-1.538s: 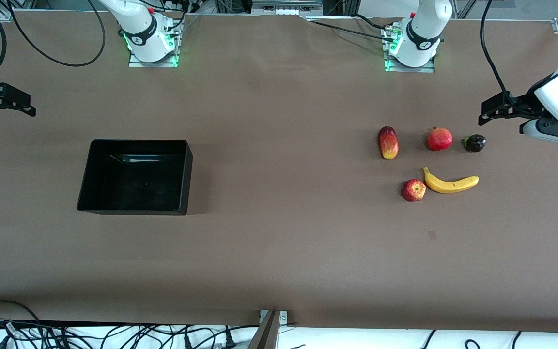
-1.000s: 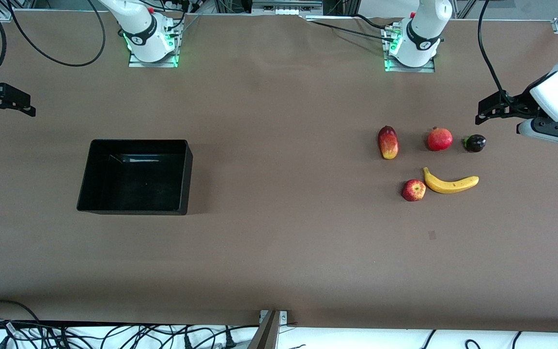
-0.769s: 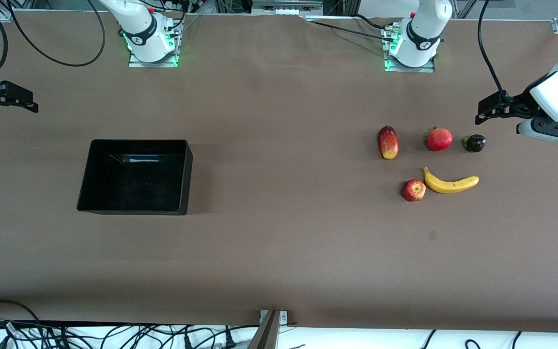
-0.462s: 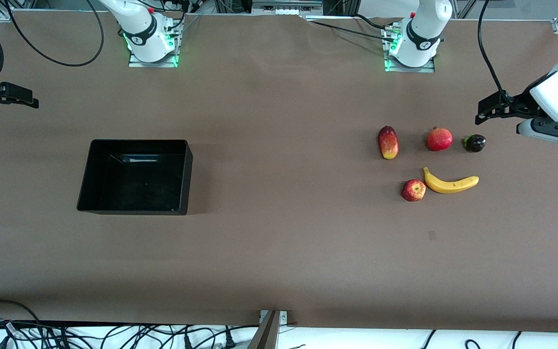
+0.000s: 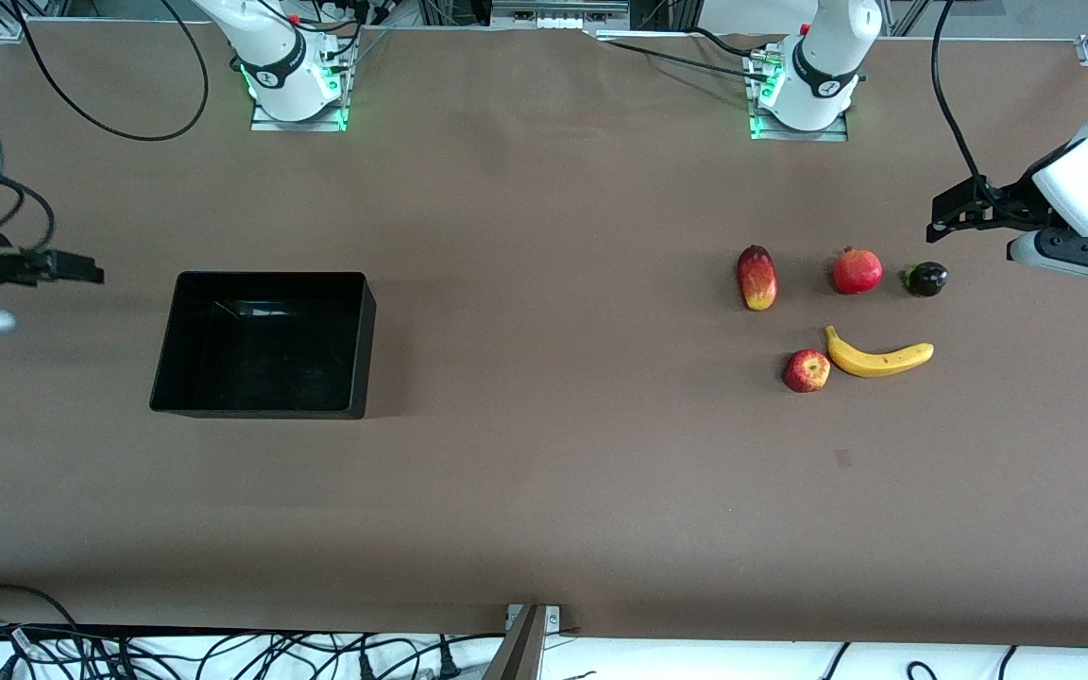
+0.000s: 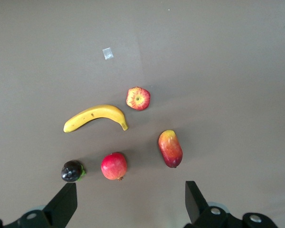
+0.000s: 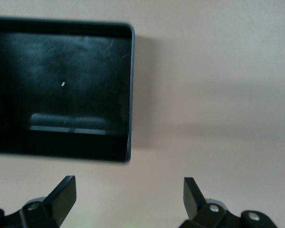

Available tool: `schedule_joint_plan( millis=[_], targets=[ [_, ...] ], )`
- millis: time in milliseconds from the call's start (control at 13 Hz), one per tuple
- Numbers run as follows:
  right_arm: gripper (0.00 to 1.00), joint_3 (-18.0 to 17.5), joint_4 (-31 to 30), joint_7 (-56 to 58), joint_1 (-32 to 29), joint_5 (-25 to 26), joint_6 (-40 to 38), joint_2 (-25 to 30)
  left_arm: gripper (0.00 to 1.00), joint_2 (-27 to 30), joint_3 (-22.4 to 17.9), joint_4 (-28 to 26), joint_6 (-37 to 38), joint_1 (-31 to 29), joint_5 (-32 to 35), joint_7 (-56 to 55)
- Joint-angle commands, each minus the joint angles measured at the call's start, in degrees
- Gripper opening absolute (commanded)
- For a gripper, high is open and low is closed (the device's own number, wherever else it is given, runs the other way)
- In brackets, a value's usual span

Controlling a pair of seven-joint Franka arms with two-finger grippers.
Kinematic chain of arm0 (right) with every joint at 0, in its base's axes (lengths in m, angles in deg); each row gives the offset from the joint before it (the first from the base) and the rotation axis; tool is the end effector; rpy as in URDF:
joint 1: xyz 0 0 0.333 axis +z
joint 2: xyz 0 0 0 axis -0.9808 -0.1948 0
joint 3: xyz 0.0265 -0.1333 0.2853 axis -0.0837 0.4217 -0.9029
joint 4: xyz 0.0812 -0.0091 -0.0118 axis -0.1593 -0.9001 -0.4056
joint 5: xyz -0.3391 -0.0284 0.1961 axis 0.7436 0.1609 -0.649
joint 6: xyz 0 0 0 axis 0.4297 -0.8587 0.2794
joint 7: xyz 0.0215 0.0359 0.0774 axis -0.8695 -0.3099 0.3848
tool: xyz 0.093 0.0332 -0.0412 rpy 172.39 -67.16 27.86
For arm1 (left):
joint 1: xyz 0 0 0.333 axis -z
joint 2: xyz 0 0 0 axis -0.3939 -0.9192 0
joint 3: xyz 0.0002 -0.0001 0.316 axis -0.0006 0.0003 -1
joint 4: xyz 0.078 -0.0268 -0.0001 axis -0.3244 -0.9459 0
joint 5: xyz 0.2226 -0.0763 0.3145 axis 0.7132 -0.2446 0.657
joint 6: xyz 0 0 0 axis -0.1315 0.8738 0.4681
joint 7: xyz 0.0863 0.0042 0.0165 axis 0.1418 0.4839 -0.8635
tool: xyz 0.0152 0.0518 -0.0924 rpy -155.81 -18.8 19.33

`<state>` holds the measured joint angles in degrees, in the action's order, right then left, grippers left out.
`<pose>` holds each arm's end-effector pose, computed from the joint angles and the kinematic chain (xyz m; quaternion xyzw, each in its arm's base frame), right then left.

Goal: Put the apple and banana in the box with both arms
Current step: 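Reach the right gripper to the black box's rim and grip it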

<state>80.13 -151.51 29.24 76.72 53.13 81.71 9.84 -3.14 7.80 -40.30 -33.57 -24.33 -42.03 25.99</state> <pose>0.6009 -0.1142 0.4165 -0.9935 -0.0273 0.1105 0.0083 0.5654 -0.0297 0.5970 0.9945 -0.0914 -0.0381 0.0355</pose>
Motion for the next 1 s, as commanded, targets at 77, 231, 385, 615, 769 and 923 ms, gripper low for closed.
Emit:
schedule_joint_plan(
  millis=[77,231,385,615,769,923],
  targets=[
    [1.0,-0.45,-2.31,-0.66,0.03,-6.28,4.5,-6.6,1.0,-0.25,0.25,1.31,0.96,0.08,1.28,0.42],
    [1.0,-0.36,-6.17,-0.4,-0.24,-7.1,10.7,-7.92,1.0,-0.17,0.25,1.31,1.05,0.08,1.28,0.33],
    [1.0,-0.36,-12.49,-0.31,-0.06,-7.01,19.31,-7.84,1.0,-0.17,0.25,1.4,0.96,0.08,1.37,0.25],
    [0.72,-0.18,-15.68,0.83,-0.23,-6.66,23.48,-9.41,1.0,-0.25,0.25,1.4,0.87,0.08,1.37,0.33],
    [0.31,-0.18,-15.6,0.92,-0.24,-6.66,22.96,-10.12,1.0,-0.25,0.25,1.4,0.87,0.08,1.37,0.42],
    [0.0,-0.18,-15.34,1.53,-0.23,-6.66,22.26,-9.95,1.0,-0.25,0.25,1.4,0.87,0.08,1.28,0.33]
  ],
)
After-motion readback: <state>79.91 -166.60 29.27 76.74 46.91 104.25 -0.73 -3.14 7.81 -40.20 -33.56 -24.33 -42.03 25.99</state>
